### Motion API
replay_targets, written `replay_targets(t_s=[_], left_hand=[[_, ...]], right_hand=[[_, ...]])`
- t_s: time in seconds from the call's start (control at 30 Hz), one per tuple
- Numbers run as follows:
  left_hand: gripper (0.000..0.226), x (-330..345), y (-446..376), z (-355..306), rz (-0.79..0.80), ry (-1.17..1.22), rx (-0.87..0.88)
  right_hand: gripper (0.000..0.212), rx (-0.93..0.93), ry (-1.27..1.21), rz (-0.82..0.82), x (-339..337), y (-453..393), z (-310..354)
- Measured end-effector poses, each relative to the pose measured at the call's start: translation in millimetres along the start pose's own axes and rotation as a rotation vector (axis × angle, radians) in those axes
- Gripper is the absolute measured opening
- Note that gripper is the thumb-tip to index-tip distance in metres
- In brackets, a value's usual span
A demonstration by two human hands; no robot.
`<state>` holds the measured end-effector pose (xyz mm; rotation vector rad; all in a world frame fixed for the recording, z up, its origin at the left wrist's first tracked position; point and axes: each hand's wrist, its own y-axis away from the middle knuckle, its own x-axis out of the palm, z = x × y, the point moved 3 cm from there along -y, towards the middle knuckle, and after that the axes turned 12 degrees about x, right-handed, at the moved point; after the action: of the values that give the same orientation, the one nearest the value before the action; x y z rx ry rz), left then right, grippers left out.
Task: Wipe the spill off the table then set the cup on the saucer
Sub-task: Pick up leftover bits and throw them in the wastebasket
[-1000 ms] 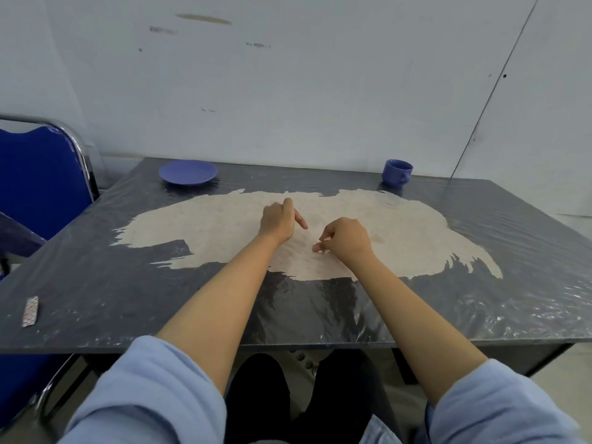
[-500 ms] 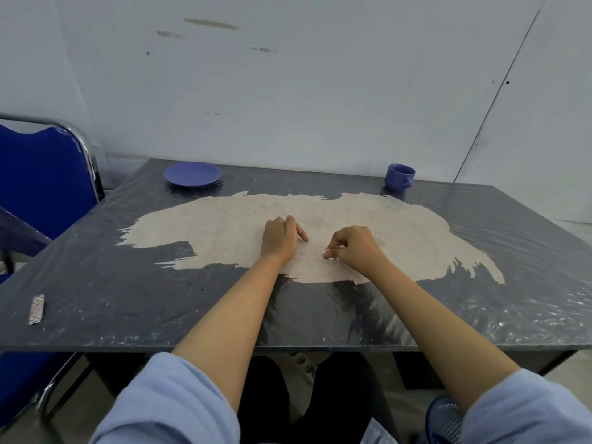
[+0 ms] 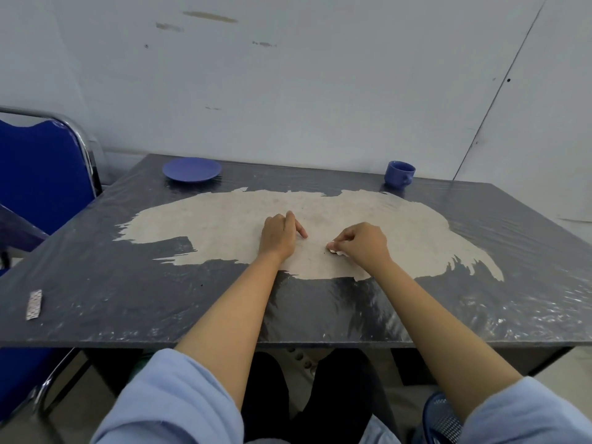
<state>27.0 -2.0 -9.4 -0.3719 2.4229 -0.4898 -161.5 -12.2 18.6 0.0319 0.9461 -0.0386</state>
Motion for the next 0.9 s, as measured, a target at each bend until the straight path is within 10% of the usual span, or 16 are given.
replay_targets(t_s=[0.43, 0.9], left_hand=[[0.073, 1.0, -0.3, 0.3, -0.017, -0.015, 0.015], [0.074, -0.5, 0.4, 1.9, -0.005, 0.008, 0.003]], right_hand=[[0.022, -0.117, 0.128, -0.121, 13.2, 15.5, 17.3], [0.014, -0.151, 0.057, 0.188, -17.2, 12.6, 0.4]])
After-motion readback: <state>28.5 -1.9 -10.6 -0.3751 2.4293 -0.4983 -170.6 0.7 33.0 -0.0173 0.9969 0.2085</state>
